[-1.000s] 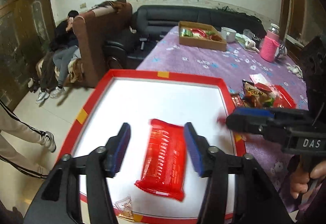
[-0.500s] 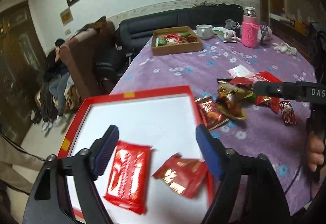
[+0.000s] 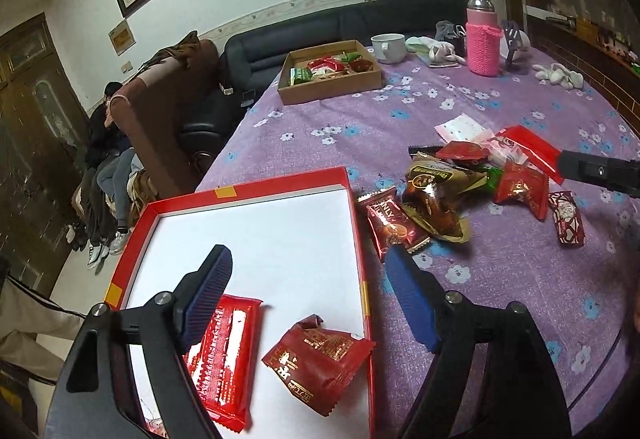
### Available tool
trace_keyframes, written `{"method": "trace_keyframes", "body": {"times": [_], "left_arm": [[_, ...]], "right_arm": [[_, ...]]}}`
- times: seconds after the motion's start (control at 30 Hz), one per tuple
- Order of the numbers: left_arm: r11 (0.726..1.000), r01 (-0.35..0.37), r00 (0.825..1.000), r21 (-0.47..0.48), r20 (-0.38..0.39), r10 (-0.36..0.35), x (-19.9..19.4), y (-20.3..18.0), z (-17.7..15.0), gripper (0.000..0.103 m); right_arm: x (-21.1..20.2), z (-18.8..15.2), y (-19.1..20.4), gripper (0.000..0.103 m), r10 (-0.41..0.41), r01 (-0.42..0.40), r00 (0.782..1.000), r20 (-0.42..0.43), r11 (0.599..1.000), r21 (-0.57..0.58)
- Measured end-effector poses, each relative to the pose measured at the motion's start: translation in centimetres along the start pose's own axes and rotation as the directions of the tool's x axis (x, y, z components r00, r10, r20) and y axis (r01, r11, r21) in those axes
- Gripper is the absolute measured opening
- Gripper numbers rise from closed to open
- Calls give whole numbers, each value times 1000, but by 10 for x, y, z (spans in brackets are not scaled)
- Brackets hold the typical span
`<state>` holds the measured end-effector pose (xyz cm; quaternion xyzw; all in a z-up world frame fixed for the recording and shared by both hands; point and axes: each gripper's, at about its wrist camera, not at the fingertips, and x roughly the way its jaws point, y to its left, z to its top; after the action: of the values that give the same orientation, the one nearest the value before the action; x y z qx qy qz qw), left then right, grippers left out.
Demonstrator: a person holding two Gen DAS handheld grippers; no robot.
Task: Organize snacks
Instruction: 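Grasp the red-and-white patterned packet with the right tool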
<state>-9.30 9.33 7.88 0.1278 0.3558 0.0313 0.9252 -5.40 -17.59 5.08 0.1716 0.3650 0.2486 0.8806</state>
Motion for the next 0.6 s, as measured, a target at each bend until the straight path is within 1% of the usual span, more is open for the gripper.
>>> {"method": "trace_keyframes", "body": {"times": [0.37, 0.6], "left_arm": [[1000, 2, 1000, -27, 4, -2, 2, 9, -1, 80], [1000, 4, 1000, -26, -3, -4, 5, 11, -3, 80]], "right_arm": [[3, -3, 0, 65, -10, 10, 1000, -18, 1000, 3], [5, -2, 0, 65, -31, 31, 999, -30, 1000, 2]]}}
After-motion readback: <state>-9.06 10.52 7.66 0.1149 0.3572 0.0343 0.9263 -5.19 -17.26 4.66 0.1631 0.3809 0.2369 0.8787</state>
